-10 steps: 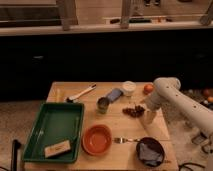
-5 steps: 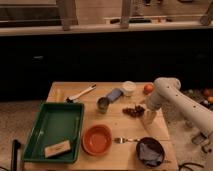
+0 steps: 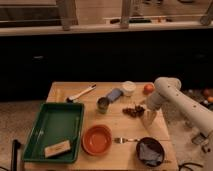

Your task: Place grapes in red bowl

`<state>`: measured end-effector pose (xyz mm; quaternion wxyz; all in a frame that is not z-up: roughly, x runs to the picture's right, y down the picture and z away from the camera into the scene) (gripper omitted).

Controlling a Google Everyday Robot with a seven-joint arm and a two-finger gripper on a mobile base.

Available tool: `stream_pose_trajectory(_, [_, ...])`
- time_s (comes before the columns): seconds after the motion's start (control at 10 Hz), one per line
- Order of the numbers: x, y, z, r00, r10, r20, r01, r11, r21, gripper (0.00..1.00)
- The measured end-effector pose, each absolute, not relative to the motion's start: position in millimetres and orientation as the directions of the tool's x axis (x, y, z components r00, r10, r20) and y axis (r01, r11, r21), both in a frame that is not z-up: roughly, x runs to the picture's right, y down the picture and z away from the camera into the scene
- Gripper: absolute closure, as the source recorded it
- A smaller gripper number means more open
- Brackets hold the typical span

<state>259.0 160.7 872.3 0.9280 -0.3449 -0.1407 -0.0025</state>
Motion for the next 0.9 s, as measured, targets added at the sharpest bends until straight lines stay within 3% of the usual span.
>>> stream_pose_trajectory(0.7, [240,157,879,0.946,0.05,0.319,0.167,0.77,-0.616,0.21])
stream_pose_trajectory(0.8, [238,157,880,0.945,0.047,0.324,0.172,0.77,-0.614,0.23])
stream_pose_trajectory(0.9, [234,158,882,0.943,0.041,0.33,0.181,0.768,-0.614,0.32])
